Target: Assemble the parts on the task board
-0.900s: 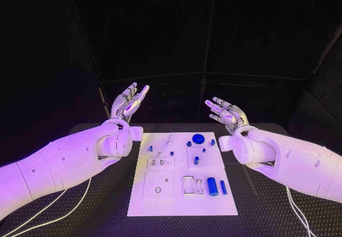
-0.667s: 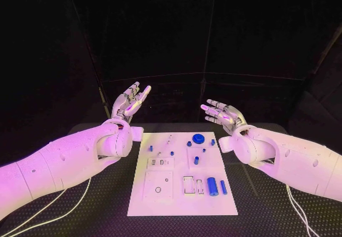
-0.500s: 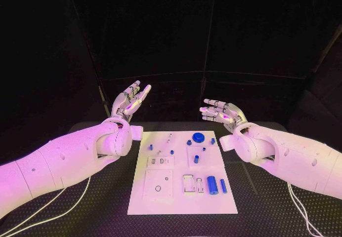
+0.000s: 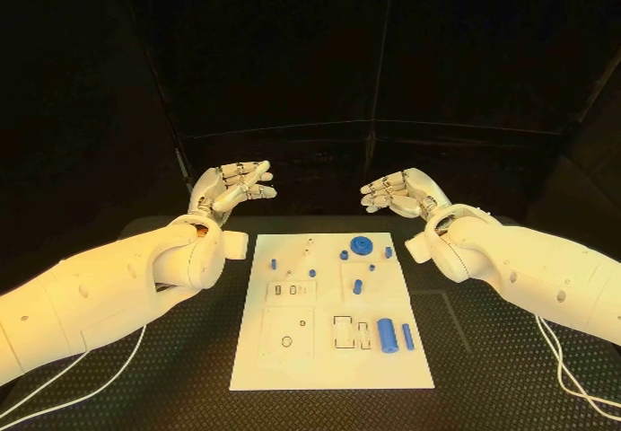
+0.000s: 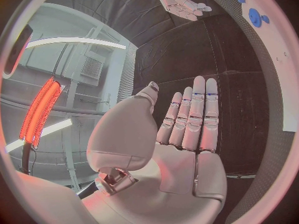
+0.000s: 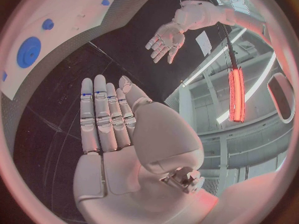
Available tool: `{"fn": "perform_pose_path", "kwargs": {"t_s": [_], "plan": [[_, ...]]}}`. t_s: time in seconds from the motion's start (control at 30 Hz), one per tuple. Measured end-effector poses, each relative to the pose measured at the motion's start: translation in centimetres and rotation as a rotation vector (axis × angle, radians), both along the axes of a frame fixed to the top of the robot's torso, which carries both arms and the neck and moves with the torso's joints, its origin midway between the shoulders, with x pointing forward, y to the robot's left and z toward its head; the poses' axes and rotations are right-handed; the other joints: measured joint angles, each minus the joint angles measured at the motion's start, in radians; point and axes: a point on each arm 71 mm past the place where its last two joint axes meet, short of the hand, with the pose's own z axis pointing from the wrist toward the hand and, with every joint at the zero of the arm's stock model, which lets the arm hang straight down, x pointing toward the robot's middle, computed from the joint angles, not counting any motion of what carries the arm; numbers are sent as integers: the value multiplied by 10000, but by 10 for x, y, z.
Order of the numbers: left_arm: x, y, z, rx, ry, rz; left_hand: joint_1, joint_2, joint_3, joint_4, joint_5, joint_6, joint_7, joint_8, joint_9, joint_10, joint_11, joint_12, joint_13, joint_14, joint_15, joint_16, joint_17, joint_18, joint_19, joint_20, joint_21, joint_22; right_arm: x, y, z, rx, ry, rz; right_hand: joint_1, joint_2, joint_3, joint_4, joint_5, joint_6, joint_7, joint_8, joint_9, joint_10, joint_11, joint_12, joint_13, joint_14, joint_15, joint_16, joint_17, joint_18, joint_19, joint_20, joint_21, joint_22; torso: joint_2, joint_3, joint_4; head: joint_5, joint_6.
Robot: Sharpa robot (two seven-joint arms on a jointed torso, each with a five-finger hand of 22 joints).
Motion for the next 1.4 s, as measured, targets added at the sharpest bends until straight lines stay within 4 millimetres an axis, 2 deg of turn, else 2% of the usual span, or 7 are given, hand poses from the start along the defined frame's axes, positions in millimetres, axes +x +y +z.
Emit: {"fn": "perform_pose_path", "kwargs": {"t_s": [0.13,0.27,0.37,0.67,0.83,1.13,1.4], "plan": [[-9,-2,5,13,-30,-445,225,22,-92,-222,0,446,-76,0,-51,697,-232,1,22,1027,-303,500,438,-3,805,-306,376,153,1,8,10,-1580,-640,449,-403,-356,-195,-82,279,336,-282,-63,1,731,-376,0,42,1821,-573,1101,642,-1,1366,-610,1265,631,187,-36,-5,-50,72],[-19,-10,11,-17,-77,-992,327,4,-204,-344,0,573,-131,-104,-163,898,-301,-131,-7,1346,-452,807,817,-3,1169,-506,564,264,3,18,20,-3226,-1156,803,-570,-420,-230,-70,407,601,-448,-287,-11,1181,-577,-242,63,2005,-800,3168,1887,-1,1896,-968,2422,1288,398,-69,3,-95,155],[-26,-15,15,-41,-99,-1352,327,4,-229,-368,0,587,-145,-172,-215,898,-300,-237,-45,1346,-452,830,960,-4,1184,-520,608,279,4,26,24,-4412,-1451,974,-757,-607,-230,-70,699,622,-470,-439,-11,1286,-608,-358,93,1992,-813,4331,2656,-1,1894,-966,2965,1622,566,-99,26,-116,214],[-37,-25,20,-89,-76,-1985,327,4,-400,-397,-1,624,-108,-351,-301,931,-266,-476,-107,1346,-452,916,1199,-6,1218,-486,608,306,4,39,23,-6943,-1880,896,-1099,-866,-160,-53,694,440,-515,-518,-10,1094,-610,-626,131,1992,-813,8993,7788,-2,1945,-1020,4220,2423,1021,-195,72,-174,268],[-40,-27,21,-91,-22,-2145,328,4,-411,-408,-1,624,-108,-370,-325,931,-266,-503,-118,1308,-415,916,1274,-6,1219,-485,608,306,4,43,21,-7790,-1898,860,-1216,-984,-131,34,607,166,-512,-518,-10,574,-519,-642,116,1992,-813,10297,9353,-3,1889,-927,4928,3064,1202,-219,86,-196,295],[-41,-28,21,-72,39,-2237,327,4,-484,-423,-1,660,-72,-452,-345,931,-265,-603,-133,1272,-379,915,1353,-7,1219,-485,607,305,4,49,17,-8524,-1710,948,-1216,-984,-78,175,547,92,-513,-517,-10,225,-485,-552,117,1991,-734,11161,10449,-3,1956,-860,5758,3952,1407,-233,127,-231,361],[-41,-29,21,-57,87,-2267,327,4,-603,-409,-1,604,-18,-550,-351,892,-226,-699,-149,1073,-328,915,1504,-10,1167,-433,607,305,6,53,14,-8804,-1524,1083,-1150,-918,26,260,547,92,-513,-517,-9,154,-485,-454,96,1991,-735,11574,11051,-3,2103,-792,6367,4712,1493,-235,151,-264,412]]}}
